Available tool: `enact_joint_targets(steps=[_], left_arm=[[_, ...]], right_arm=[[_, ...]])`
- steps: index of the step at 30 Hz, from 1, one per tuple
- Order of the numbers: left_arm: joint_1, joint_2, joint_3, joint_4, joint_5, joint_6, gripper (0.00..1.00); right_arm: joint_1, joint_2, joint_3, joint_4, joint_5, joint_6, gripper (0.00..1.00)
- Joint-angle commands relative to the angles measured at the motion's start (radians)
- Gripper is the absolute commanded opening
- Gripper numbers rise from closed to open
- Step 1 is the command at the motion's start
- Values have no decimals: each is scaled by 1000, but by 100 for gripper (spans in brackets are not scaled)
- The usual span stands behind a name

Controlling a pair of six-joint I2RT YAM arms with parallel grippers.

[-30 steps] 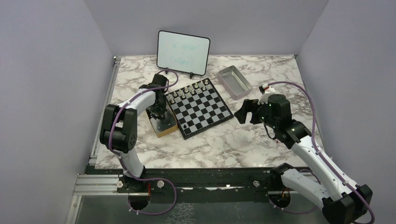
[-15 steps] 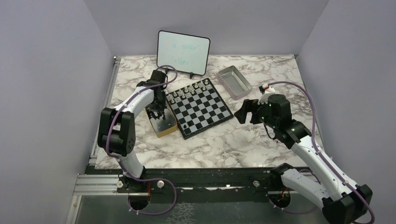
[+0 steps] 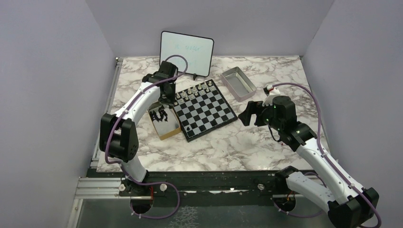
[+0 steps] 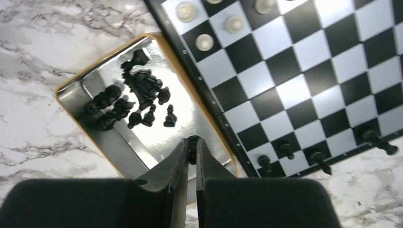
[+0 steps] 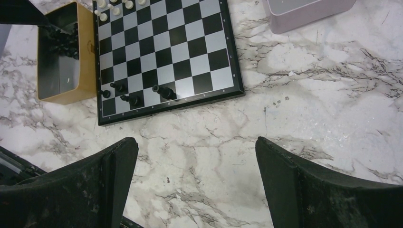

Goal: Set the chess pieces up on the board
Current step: Pick up the chess piece from the storage box, then place the chess piece on the chessboard.

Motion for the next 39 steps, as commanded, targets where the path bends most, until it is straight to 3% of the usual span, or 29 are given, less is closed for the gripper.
enact_joint_targets(steps=[1, 8, 14, 39], left_arm=[[-83, -6, 87, -52, 15, -23, 9], [-237, 69, 178, -65, 15, -64, 9], [-306, 145, 214, -65, 18, -93, 9], [-387, 296, 225, -64, -25, -91, 9]], right_arm=[[-8, -20, -5, 15, -9, 7, 100], [-8, -37, -8, 4, 6, 9, 100], [-8, -39, -6, -1, 6, 7, 100], [-8, -33, -22, 16, 8, 6, 100]])
